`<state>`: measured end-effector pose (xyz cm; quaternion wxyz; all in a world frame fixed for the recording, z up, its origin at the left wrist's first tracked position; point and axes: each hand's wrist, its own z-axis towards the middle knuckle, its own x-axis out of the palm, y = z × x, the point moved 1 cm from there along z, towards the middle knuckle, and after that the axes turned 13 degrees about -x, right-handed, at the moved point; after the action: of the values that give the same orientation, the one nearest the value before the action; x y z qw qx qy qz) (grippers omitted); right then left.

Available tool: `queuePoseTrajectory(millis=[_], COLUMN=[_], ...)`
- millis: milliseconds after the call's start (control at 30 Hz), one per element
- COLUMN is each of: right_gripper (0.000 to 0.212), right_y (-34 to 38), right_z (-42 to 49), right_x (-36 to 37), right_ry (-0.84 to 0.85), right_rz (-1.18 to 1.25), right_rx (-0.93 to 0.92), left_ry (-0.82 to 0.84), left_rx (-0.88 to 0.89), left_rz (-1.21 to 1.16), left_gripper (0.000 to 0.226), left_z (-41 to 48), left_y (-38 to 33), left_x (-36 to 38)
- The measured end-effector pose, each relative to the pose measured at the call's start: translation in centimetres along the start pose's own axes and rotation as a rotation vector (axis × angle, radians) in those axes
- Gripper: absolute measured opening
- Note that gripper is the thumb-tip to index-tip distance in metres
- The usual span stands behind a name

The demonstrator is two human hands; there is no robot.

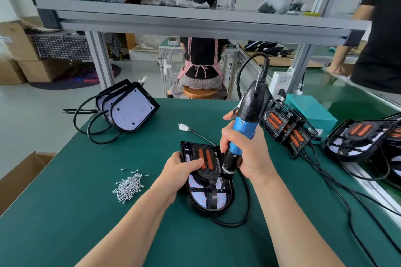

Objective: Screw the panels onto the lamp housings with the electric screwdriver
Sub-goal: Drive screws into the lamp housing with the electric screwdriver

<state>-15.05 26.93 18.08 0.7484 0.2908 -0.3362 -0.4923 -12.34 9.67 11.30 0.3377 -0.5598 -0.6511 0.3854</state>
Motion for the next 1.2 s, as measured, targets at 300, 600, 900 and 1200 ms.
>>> queuePoseTrajectory(millis=[300,600,900,1200], right_gripper=[0.021,0.023,0.021,0.009], right_y=[0.9,2.0,4.1,2.1], right_z=[0.1,-0.4,0.0,-0.9], right_x=[-0.5,0.1,0.6,-1.5], right_ry=[-0.222,-0.487,-0.540,-0.743], right_rz=[0.060,-0.123,-0.149,0.398], right_rx=[0.002,-0.056,-0.171,0.207], left_ry=[0.045,-0.209,-0.181,-0.199], left_rx=[-0.021,0.271,0.318,0.336], left_rz=[0.101,0.242,0.187,0.253], left_gripper=[0.066,0.034,0.024,0.016], left_z=[-0.3,-1.4,-1.1,-0.1], left_y=[-0.2,1.3,1.6,2.2], left_x=[-0.7,0.2,0.3,0.5])
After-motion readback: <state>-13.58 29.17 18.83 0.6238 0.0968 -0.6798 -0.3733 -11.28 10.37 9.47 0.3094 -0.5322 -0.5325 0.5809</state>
